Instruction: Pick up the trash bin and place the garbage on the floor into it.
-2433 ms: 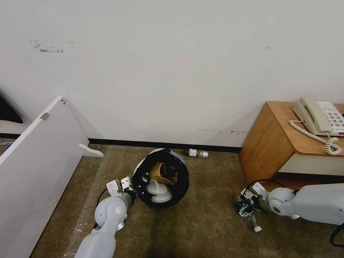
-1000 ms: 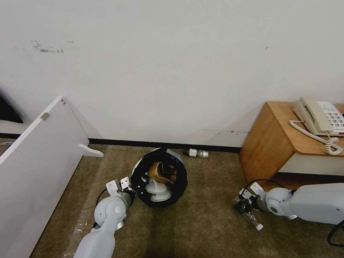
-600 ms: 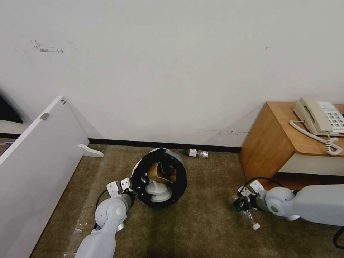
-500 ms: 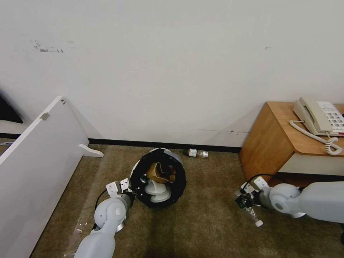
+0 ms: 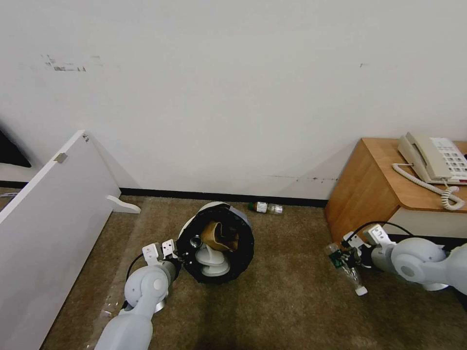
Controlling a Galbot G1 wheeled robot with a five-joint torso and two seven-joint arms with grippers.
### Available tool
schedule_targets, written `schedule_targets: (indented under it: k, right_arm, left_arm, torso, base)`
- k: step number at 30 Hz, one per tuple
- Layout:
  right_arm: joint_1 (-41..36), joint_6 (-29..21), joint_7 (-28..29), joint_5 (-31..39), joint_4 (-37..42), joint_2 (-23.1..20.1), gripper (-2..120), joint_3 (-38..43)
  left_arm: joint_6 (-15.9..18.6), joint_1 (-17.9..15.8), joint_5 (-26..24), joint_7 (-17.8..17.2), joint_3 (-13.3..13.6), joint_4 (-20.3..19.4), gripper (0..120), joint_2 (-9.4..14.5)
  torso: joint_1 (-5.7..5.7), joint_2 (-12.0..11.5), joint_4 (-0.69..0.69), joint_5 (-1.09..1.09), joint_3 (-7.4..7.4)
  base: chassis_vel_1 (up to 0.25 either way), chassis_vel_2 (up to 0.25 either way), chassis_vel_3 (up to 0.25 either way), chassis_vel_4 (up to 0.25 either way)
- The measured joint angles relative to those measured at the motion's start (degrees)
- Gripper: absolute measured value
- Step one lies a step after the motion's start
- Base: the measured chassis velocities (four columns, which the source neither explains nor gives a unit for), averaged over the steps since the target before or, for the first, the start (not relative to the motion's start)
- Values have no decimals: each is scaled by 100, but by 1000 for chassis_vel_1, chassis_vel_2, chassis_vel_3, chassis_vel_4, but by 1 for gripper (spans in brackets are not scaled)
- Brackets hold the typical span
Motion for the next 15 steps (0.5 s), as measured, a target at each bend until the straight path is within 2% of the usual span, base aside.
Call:
schedule_targets:
  k: [2,4,5,6,10,12,15]
  right_arm:
    - [47,0,0,-23,56,55,12,25]
    - [245,6,0,-95,290,252,12,114]
    - [245,6,0,-95,290,252,12,114]
    - [382,25,-2,-158,443,345,12,159]
    - [494,48,-4,-211,560,397,12,179]
    - [766,88,-10,-306,819,482,12,196]
    - [904,112,-10,-344,987,525,12,236]
  left_arm:
    - [20,0,-55,-28,1,-31,0,40]
    - [57,6,-253,-107,8,-158,0,233]
    - [57,6,-253,-107,8,-158,0,233]
    - [62,12,-468,-192,9,-268,0,363]
    - [62,17,-597,-233,10,-341,0,458]
    - [63,35,-849,-346,16,-470,0,631]
    - [63,57,-1042,-441,19,-550,0,718]
  torso:
    - [0,0,-1,0,0]
    - [0,0,-2,0,0]
    - [0,0,-2,0,0]
    - [0,0,-1,0,0]
    - [0,0,-1,0,0]
    - [0,0,-1,0,0]
    - [0,0,-1,0,0]
  base:
    - [0,0,0,0]
    - [0,0,0,0]
    - [0,0,0,0]
    - [0,0,0,0]
    - [0,0,0,0]
    - [0,0,0,0]
    - [0,0,0,0]
